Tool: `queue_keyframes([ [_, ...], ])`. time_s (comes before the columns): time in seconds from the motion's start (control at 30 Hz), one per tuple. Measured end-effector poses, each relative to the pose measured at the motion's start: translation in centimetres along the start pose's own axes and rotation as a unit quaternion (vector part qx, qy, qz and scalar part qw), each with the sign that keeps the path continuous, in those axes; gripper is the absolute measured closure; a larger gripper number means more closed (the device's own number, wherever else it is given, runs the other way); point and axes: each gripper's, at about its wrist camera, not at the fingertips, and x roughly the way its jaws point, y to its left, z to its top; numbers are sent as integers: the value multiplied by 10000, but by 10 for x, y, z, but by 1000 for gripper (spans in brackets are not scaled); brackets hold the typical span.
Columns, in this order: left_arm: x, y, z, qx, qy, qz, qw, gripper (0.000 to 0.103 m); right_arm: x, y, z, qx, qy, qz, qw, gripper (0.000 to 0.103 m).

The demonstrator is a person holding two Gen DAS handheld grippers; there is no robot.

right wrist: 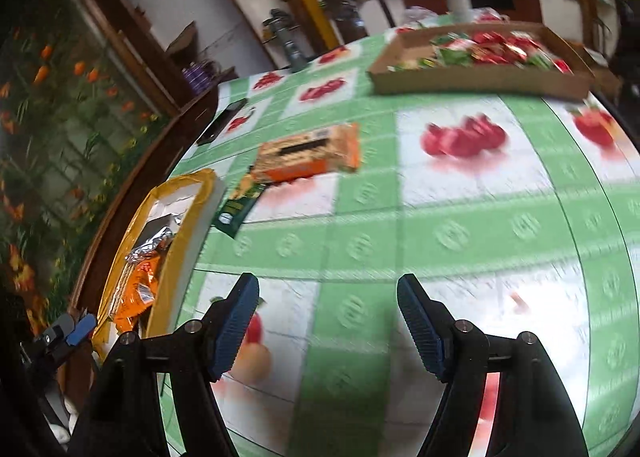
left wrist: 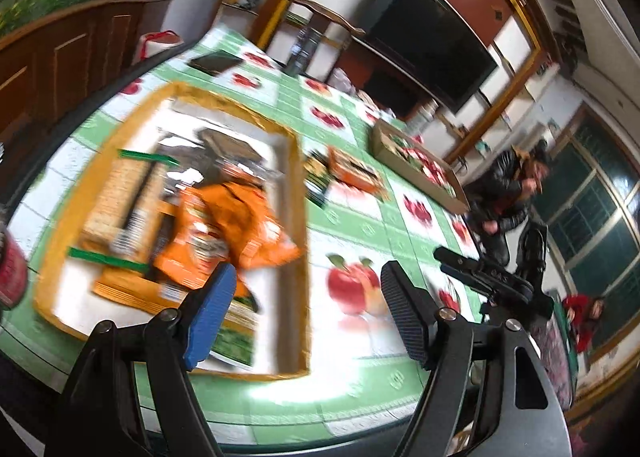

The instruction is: Organize snacks

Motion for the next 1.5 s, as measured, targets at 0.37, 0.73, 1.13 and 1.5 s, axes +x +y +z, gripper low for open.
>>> queue_keyframes([
  [0.37,23,-57,-21,707,480,-47,9963,28,-19,-29,-19,224,-294,153,9992,26],
  [0.73,45,-72,-31,995,651,149,9928,28,-9,-41,-23,390,-202,230,9988,24],
  [1.13,35,-76,-33,1461,293,863,9851,28,-19,-39,-24,379,-500,21,9980,24],
  [1.5,23,-82,-37,1728,61,1500,9734,28,-20,-40,-25,417,-521,-78,9977,24],
])
